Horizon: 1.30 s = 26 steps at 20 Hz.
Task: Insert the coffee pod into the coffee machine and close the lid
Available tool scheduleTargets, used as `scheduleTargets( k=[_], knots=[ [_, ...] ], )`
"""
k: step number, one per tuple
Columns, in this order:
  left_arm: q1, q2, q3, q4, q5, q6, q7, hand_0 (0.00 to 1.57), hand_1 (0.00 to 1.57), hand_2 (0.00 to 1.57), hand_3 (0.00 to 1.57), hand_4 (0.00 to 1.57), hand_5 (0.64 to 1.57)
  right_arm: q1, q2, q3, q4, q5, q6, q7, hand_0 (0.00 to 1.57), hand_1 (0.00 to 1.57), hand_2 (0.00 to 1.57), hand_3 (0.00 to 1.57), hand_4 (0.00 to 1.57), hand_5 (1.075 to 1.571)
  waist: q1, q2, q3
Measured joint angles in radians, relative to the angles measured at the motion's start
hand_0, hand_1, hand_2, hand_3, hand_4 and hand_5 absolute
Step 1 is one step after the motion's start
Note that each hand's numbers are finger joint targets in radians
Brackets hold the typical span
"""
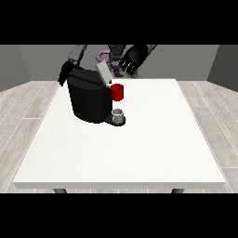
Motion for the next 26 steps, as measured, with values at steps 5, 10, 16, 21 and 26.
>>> scheduleTargets(
  k=[5, 10, 16, 21, 26],
  knots=[
    [-0.059, 0.03, 0.021, 0.023, 0.0, 0.001, 0.0, 1.29, 1.29, 1.32, 1.26, 0.48, 1.571, -0.051, -0.012, -0.011, -0.015, -0.001, -0.001, 0.022, 0.0, 0.0, 0.0, 0.0, 0.15, 1.571, -0.018, 0.059, 0.0001],
    [-0.077, 0.033, 0.018, 0.041, -0.013, 0.021, -0.018, 1.19, 1.19, 1.27, 1.23, 0.47, 1.571, -0.077, -0.012, -0.015, -0.023, 0.003, -0.012, 0.03, 0.0, 0.0, 0.0, 0.0, 0.0, 1.571, -0.032, 0.102, -0.0001],
    [-0.109, 0.04, 0.023, 0.068, -0.018, 0.016, -0.016, 1.26, 1.26, 1.29, 1.23, 0.43, 1.571, -0.094, -0.013, -0.017, -0.023, 0.005, -0.013, 0.025, 0.0, 0.0, 0.0, 0.0, 0.13, 1.571, -0.04, 0.131, 0.0],
    [-0.107, 0.044, 0.023, 0.084, -0.022, 0.015, -0.037, 1.2, 1.2, 1.25, 1.21, 0.44, 1.571, -0.102, -0.02, -0.025, -0.027, 0.004, -0.015, 0.029, 0.0, 0.0, 0.0, 0.0, 0.17, 1.571, -0.039, 0.136, 0.0004],
    [-0.115, 0.034, 0.024, 0.089, -0.024, 0.022, -0.034, 1.17, 1.17, 1.24, 1.2, 0.42, 1.571, -0.108, -0.032, -0.038, -0.012, -0.004, -0.006, 0.026, 0.0, 0.0, 0.0, 0.0, 0.0, 1.571, -0.035, 0.14, 0.0007]
  ],
)
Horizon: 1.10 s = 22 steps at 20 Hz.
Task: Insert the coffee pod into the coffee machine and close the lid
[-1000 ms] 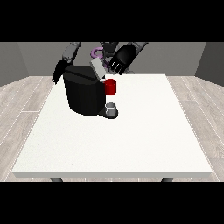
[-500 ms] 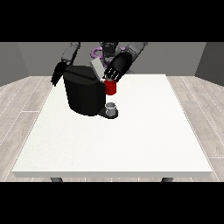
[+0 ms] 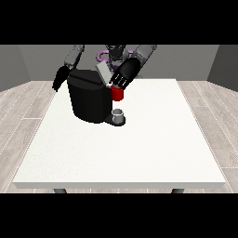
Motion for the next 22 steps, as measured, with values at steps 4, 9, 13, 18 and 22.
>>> scheduleTargets(
  k=[4, 9, 13, 18, 22],
  knots=[
    [-0.016, 0.005, 0.005, 0.012, -0.005, 0.0, 0.014, 1.22, 1.22, 1.26, 1.2, 0.42, 1.571, 0.0, 0.004, 0.001, 0.003, 0.002, -0.004, -0.006, 0.0, 0.0, 0.0, 0.0, 0.0, 1.571, -0.01, 0.004, -0.0003],
    [-0.009, 0.003, 0.001, 0.011, -0.014, 0.028, -0.014, 1.21, 1.21, 1.24, 1.21, 0.36, 1.571, 0.0, -0.002, -0.006, -0.004, -0.008, 0.005, 0.002, 0.0, 0.0, 0.0, 0.0, 0.0, 1.571, -0.011, 0.005, -0.0004],
    [-0.03, 0.008, -0.001, 0.012, -0.02, 0.028, -0.019, 1.2, 1.2, 1.22, 1.18, 0.36, 1.571, -0.012, 0.006, -0.006, 0.007, -0.002, -0.009, -0.017, 0.0, 0.0, 0.0, 0.0, 0.0, 1.571, -0.006, 0.02, -0.0006],
    [-0.029, 0.023, -0.001, 0.019, -0.031, 0.051, -0.045, 1.23, 1.23, 1.24, 1.16, 0.0, 1.571, -0.004, 0.008, 0.001, -0.003, 0.005, -0.013, 0.001, 0.0, 0.0, 0.0, 0.0, 0.0, 1.571, -0.011, 0.016, -0.0006],
    [-0.025, 0.03, -0.026, 0.018, -0.068, 0.079, -0.053, 1.21, 1.21, 1.22, 1.09, 0.0, 1.571, -0.006, 0.001, -0.003, -0.004, -0.001, -0.005, -0.006, 0.0, 0.0, 0.0, 0.0, 0.0, 1.571, -0.018, 0.026, -0.0006]
  ],
)
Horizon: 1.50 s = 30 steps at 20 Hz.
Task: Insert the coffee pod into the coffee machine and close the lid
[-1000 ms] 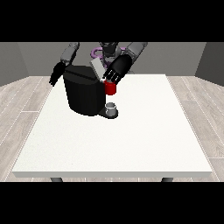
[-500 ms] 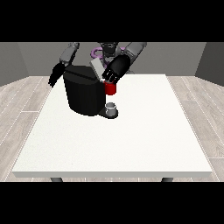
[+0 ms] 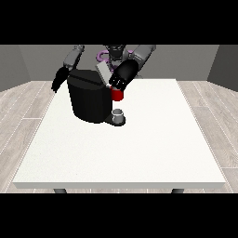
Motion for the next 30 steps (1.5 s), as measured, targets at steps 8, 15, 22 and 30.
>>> scheduleTargets(
  k=[8, 15, 22, 30],
  knots=[
    [-0.012, 0.037, -0.016, 0.011, -0.039, 0.029, -0.051, 1.12, 1.12, 1.14, 0.98, 0.0, 1.571, -0.022, 0.022, 0.019, -0.02, 0.025, -0.034, 0.014, 0.0, 0.0, 0.0, 0.0, 0.04, 1.571, -0.006, 0.039, 0.002],
    [-0.023, 0.026, 0.003, 0.012, -0.031, 0.05, -0.067, 1.23, 1.23, 1.2, 0.95, 0.0, 1.571, -0.034, 0.012, 0.011, -0.008, 0.018, -0.022, 0.02, 0.0, 0.0, 0.0, 0.0, 0.11, 1.571, -0.007, 0.043, 0.0003],
    [-0.031, 0.045, 0.015, 0.019, -0.034, 0.067, -0.103, 1.25, 1.25, 1.22, 0.94, 0.0, 1.571, -0.038, 0.005, 0.017, -0.014, 0.031, -0.023, 0.031, 0.0, 0.0, 0.0, 0.0, 0.11, 1.571, -0.021, 0.051, -0.0006],
    [-0.038, 0.065, -0.008, 0.006, -0.072, 0.107, -0.151, 0.74, 0.74, 0.87, 0.65, 0.0, 1.571, -0.051, 0.002, 0.016, -0.015, 0.037, -0.027, 0.032, 0.0, 0.0, 0.0, 0.0, 0.2, 1.571, -0.019, 0.072, 0.0024]
  ],
)
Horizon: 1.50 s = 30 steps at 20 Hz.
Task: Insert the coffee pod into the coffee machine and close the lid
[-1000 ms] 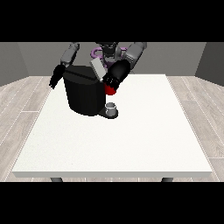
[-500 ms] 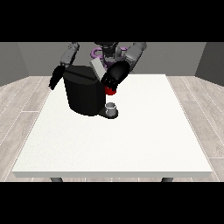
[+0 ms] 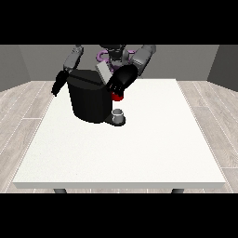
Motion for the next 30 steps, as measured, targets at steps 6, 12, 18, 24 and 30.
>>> scheduleTargets(
  k=[6, 12, 18, 24, 30],
  knots=[
    [0.002, 0.035, 0.0, 0.019, -0.031, 0.033, -0.009, 0.0, 0.0, 0.59, 0.46, 0.0, 1.571, 0.0, -0.007, 0.015, -0.033, 0.011, 0.01, 0.024, 0.0, 0.0, 0.0, 0.0, 0.08, 1.571, -0.025, 0.009, -0.0001],
    [0.012, 0.021, 0.0, 0.022, -0.038, 0.055, -0.019, 0.0, 0.0, 0.43, 0.33, 0.0, 1.571, 0.02, 0.007, 0.02, -0.033, 0.013, 0.002, 0.026, 0.0, 0.0, 0.0, 0.0, 0.0, 1.571, -0.009, -0.008, 0.0013],
    [0.056, -0.015, -0.004, 0.031, -0.038, 0.051, -0.006, 0.0, 0.0, 0.0, 0.06, 0.0, 1.571, 0.06, 0.01, 0.01, -0.02, -0.005, 0.012, 0.027, 0.0, 0.0, 0.0, 0.0, 0.0, 1.571, 0.027, -0.074, 0.0],
    [0.159, -0.086, -0.013, 0.022, -0.019, 0.016, 0.011, 0.0, 0.0, 0.18, 0.0, 0.0, 1.571, 0.183, 0.02, -0.003, 0.032, -0.022, 0.018, -0.041, 0.0, 0.0, 0.0, 0.0, 0.0, 1.571, 0.108, -0.208, -0.0015],
    [0.277, -0.222, 0.095, 0.007, 0.143, 0.003, -0.019, 0.0, 0.0, 0.0, 0.0, 0.42, 1.571, 0.276, 0.021, -0.027, 0.067, -0.038, 0.012, -0.067, 0.0, 0.0, 0.0, 0.0, 0.0, 1.571, 0.204, -0.354, -0.0034]
  ],
)
